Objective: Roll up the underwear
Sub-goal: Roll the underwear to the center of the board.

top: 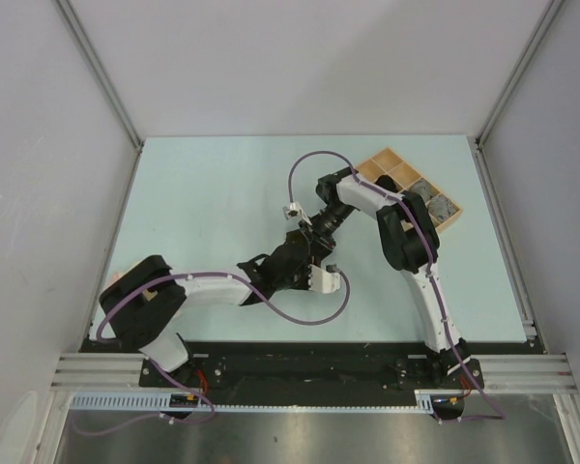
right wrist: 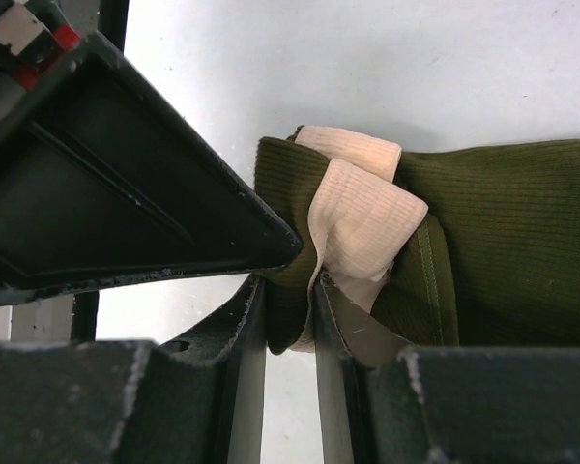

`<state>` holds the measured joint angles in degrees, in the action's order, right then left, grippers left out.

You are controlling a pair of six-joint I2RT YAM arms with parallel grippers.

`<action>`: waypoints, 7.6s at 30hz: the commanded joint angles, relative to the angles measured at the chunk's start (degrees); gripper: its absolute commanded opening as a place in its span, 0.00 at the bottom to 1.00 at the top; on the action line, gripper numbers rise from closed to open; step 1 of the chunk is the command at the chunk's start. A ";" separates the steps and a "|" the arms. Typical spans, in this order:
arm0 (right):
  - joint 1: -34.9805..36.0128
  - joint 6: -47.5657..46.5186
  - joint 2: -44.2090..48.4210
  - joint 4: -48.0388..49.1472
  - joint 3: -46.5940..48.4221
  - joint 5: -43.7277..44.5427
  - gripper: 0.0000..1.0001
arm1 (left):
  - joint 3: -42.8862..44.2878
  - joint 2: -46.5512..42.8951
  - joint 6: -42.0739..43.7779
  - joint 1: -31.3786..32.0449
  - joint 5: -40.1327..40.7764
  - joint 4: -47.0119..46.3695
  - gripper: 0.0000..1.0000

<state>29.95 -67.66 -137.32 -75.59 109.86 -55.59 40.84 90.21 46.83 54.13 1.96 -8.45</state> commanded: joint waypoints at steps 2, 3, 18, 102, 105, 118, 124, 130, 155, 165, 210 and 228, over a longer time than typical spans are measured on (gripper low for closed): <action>0.54 -0.72 -3.57 -11.51 -0.97 5.58 0.16 | 4.24 2.60 1.07 -1.04 -4.33 4.22 0.35; 0.46 -0.72 -3.57 -11.51 -0.97 5.58 0.16 | 4.86 2.68 0.72 -1.22 -5.20 5.10 0.23; -5.17 5.25 5.65 -2.72 -2.73 1.28 0.47 | 14.26 5.15 -6.48 -6.66 -19.88 24.44 0.04; 9.60 -6.00 33.34 55.85 -48.80 30.82 0.19 | 32.15 14.32 -35.92 -36.98 -37.30 19.38 0.60; 7.84 -4.68 31.50 47.51 -44.75 24.94 0.18 | 21.97 5.11 -38.47 -38.22 -32.46 6.41 0.75; 2.39 -2.48 16.92 15.50 -20.23 7.61 0.15 | -7.44 -21.04 -30.15 -30.15 -32.46 -20.74 0.80; 0.20 -1.16 8.49 4.06 -8.62 3.39 0.15 | -7.62 -23.33 -15.38 -18.81 -26.24 -8.97 0.79; -0.86 -0.19 5.48 -0.52 -4.58 2.68 0.15 | -2.44 -15.70 -4.03 -12.82 -19.36 4.30 0.79; -2.36 -0.28 2.23 -4.57 -1.67 1.89 0.25 | 16.72 8.48 3.80 -8.07 -15.84 21.01 0.22; -8.93 11.39 13.19 11.85 -10.10 0.40 0.54 | 25.16 11.74 -3.84 -12.81 -26.20 32.70 0.07; 2.04 10.26 30.62 51.86 -37.80 19.47 0.82 | 55.75 43.38 -17.82 -26.00 -42.21 60.83 0.15; 1.95 10.09 18.50 38.86 -21.46 19.03 0.84 | 59.88 46.63 -18.09 -26.44 -42.12 63.64 0.16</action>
<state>31.03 -56.64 -115.39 -34.68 82.96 -34.68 101.10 132.62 25.41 26.02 -51.53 55.55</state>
